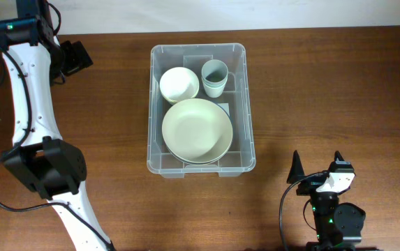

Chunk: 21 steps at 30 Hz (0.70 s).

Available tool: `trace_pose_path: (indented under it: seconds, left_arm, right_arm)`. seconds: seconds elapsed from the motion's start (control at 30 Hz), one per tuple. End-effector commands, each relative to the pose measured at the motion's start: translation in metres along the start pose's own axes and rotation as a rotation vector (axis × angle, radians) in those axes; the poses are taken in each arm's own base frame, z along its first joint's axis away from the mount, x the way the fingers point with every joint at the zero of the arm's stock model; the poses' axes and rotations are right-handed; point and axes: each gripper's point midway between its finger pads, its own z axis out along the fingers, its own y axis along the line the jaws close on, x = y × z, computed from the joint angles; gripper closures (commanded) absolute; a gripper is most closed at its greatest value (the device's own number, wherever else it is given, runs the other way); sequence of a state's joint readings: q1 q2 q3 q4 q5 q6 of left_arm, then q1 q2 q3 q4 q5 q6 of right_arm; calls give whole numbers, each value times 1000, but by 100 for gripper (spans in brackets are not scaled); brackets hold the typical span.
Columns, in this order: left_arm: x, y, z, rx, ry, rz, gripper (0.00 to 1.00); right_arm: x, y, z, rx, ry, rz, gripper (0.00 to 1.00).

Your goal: Pack container

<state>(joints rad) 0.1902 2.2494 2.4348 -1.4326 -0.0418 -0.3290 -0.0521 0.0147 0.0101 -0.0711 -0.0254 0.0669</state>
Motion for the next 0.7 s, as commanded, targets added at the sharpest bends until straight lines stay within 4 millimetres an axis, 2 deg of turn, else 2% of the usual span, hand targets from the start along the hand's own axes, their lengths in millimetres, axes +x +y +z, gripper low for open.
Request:
trace_pose_path:
  seconds: [0.0, 0.5, 0.57, 0.6, 0.63, 0.67]
  left_arm:
    - [-4, 1, -4, -3, -16, 5, 1]
    - [-4, 1, -3, -4, -14, 6, 1]
    - [-7, 6, -17, -24, -50, 5, 1]
    - [-7, 13, -32, -50, -77, 3, 0]
    - [-3, 17, -48, -59, -88, 1, 0]
    - [6, 22, -76, -58, -104, 0, 1]
  right_arm:
    - [1, -1, 0, 1, 1, -7, 1]
    - [1, -1, 0, 1, 1, -7, 1]
    - [1, -1, 0, 1, 1, -7, 1]
    - [1, -1, 0, 1, 0, -7, 1]
    - [1, -1, 0, 1, 0, -7, 1]
    - [1, -1, 0, 1, 1, -7, 1]
